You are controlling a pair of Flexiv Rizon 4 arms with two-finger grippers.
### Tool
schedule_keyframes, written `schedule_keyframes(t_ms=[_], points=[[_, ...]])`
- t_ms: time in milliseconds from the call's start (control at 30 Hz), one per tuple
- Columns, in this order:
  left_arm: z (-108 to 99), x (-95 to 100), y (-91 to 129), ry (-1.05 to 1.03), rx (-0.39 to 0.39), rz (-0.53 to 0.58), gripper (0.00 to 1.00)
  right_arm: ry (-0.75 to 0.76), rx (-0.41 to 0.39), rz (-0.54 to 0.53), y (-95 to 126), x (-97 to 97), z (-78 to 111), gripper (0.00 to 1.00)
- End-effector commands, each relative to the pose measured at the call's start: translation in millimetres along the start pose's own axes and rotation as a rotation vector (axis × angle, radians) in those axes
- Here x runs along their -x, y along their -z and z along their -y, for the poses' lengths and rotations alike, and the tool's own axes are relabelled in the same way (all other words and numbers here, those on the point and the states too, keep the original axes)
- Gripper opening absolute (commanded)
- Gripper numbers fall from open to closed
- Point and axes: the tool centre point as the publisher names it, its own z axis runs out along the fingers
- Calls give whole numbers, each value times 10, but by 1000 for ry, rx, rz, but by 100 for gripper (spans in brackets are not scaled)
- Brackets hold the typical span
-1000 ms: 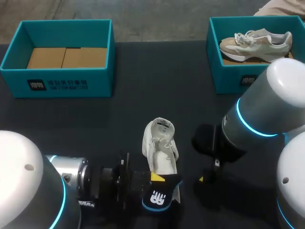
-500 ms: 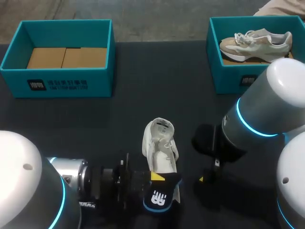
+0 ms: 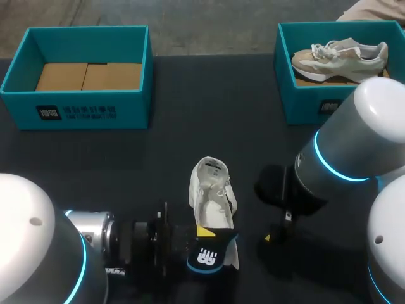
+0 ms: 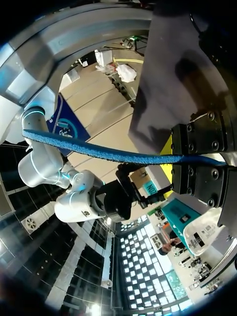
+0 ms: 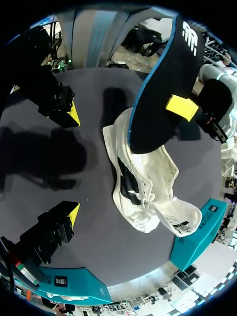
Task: Take the shoe out of the shoebox, open the shoe tongue, remove and reinsert the insole, then place the shoe into the shoebox
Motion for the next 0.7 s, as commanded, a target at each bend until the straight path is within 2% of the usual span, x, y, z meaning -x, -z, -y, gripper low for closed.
schedule_keyframes(t_ms=[33,700], points=[[-53,5,-19,-3,3,2,0,-1,1,2,-16,-12,3,100],[-165,61,-28,-11,29,36,0,-1,1,2,-16,-12,3,100]])
